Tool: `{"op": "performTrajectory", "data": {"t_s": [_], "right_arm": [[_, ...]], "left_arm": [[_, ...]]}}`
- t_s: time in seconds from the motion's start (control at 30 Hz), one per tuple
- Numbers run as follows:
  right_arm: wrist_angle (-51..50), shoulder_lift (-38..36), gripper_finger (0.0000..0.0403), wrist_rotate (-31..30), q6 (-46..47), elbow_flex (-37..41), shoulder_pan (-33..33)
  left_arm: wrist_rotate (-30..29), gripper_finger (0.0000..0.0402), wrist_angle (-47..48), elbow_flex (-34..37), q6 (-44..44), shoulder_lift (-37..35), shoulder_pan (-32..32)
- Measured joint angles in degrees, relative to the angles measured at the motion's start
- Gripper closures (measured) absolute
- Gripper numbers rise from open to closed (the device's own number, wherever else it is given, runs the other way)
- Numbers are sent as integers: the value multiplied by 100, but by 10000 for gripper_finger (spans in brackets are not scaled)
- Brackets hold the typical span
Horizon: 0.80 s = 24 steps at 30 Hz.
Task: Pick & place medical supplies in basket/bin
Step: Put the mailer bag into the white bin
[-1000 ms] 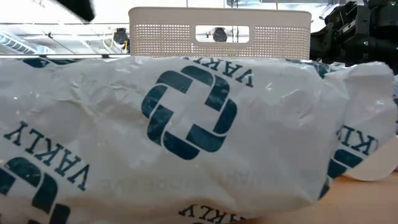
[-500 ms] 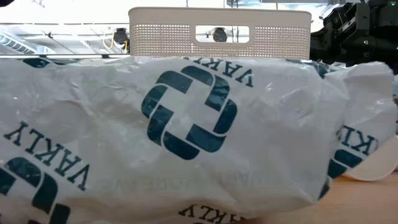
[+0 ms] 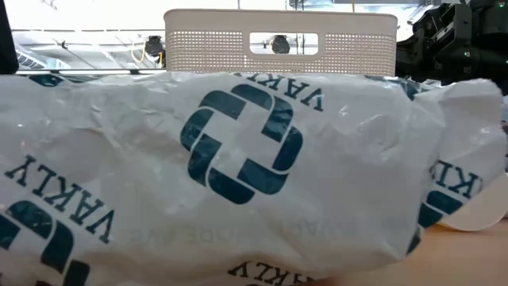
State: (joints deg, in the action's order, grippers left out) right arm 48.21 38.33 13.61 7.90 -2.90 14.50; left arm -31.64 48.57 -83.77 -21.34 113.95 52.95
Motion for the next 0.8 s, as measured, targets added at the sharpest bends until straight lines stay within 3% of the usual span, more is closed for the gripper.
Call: {"op": "performTrajectory", "data": {"t_s": [0.27,0.57,0.8], "right_arm": [[-36,0,403,0,0,0,0],[-63,-2,403,0,0,0,0],[-85,-2,403,-2,-66,0,0]], "left_arm": [[-96,76,15,10,500,2,-27],[86,76,-1226,655,1217,16,-180],[-41,96,-1325,686,1226,20,-311]]}}
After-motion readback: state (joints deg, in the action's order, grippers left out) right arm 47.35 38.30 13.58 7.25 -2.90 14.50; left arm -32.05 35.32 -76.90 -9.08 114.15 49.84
